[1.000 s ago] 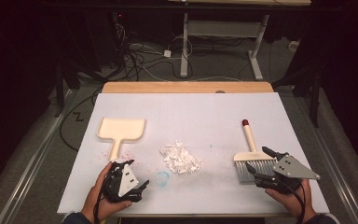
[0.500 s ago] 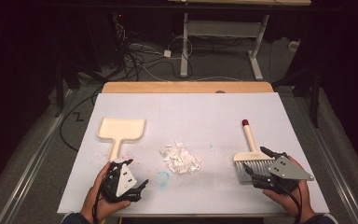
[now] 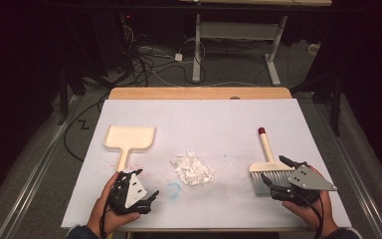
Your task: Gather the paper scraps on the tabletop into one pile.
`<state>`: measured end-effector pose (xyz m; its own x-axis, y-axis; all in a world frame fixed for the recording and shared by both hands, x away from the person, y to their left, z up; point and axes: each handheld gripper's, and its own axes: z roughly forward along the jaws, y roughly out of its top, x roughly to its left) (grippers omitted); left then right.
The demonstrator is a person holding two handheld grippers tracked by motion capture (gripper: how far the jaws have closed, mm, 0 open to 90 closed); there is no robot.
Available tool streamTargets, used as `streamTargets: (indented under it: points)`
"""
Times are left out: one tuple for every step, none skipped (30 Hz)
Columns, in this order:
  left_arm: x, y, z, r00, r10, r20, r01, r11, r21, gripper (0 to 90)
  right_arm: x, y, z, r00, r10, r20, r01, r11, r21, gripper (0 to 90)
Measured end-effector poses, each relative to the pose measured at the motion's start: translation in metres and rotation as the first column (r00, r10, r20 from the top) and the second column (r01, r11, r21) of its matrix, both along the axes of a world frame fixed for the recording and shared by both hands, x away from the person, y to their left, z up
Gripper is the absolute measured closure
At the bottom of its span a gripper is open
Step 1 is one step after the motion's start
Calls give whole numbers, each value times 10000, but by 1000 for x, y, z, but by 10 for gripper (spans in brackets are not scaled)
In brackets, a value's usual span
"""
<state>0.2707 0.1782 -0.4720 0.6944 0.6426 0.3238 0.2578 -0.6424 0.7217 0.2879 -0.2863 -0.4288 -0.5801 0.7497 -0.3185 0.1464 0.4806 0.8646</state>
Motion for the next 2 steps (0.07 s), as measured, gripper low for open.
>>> streamTargets:
  points:
    - [1,0,0,10000,7,-17,-7,10000,-9,163,1,0,0,10000,-8,8,9,10000,-45,236]
    - [2,0,-1,10000,16,-37,-16,10000,-22,164,1,0,0,10000,-36,-8,35,10000,-93,233]
